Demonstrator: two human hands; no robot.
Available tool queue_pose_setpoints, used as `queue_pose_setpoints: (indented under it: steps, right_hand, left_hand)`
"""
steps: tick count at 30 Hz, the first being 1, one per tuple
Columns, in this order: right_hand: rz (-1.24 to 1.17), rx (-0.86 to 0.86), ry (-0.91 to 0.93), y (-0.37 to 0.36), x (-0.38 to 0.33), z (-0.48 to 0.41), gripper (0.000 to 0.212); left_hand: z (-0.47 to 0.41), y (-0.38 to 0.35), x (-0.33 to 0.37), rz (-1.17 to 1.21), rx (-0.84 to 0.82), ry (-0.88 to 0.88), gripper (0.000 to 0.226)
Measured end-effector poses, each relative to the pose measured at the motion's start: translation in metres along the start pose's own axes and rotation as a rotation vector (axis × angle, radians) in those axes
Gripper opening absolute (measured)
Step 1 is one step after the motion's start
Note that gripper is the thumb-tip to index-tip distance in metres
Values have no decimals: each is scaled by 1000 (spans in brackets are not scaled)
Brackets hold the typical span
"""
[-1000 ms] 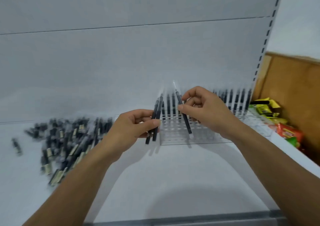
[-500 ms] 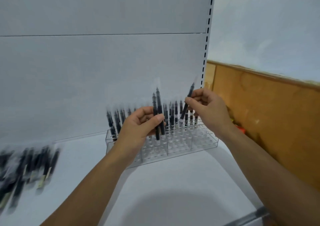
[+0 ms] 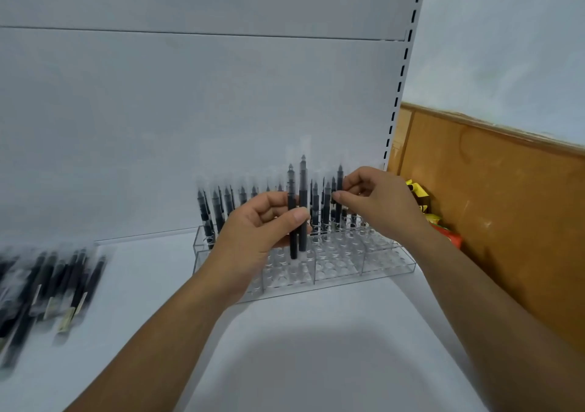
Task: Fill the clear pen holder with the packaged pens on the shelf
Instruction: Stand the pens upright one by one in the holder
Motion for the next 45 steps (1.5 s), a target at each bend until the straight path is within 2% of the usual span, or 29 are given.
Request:
queue_pose_setpoints:
  steps: [2,15,20,24,26,28,30,33,37,40,43,45]
  right_hand:
    - [66,-12,0,-3,1,2,15]
    - [64,18,-11,-5,6,8,13]
    - [230,-44,-7,-9,8,11,14]
    - [224,-61,-44,-5,13,12,16]
    - [155,13,-11,6,9,15,17]
    - [-32,94,59,16,-6,21,19]
    - [-259,17,78,7,-21,28,21]
    - [-391,-141,58,-16,-34,35,15]
    - [-552,-168,20,-20,-35,36,8]
    - [-609,-98,18,-7,-33,34,7]
    - [-679,138,-5,28,-17,25,7]
    - [-564,289,27,47,-6,22,6]
  left_hand:
    - [0,-2,0,-6,-10,-6,34]
    - [0,-5,0,-17,-22,-1,32]
    - [2,-6,1,-15,-31,0,31]
    - [2,-7,1,-22,-33,6,30]
    - [2,-7,1,-18,-35,12,25]
    - [1,-8,1,-24,-35,19,19]
    - [1,-10,0,-39,-44,27,18]
    - [1,-13,0,-55,-65,41,20]
    - [1,-16,0,-86,-84,60,20]
    - [0,-16,-1,-83,-82,71,21]
    - [0,-16,-2,-72,-83,81,22]
    - [0,-16,-2,-78,-89,81,23]
Point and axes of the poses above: each hand's wrist, its own z-axis away from the middle knuckle, its own y-axis out of the back of the hand, x = y × z, the point moved 9 cm from there along -z, towards the middle knuckle, and after that the axes turned 7 degrees about -z, right-handed, at the moved point
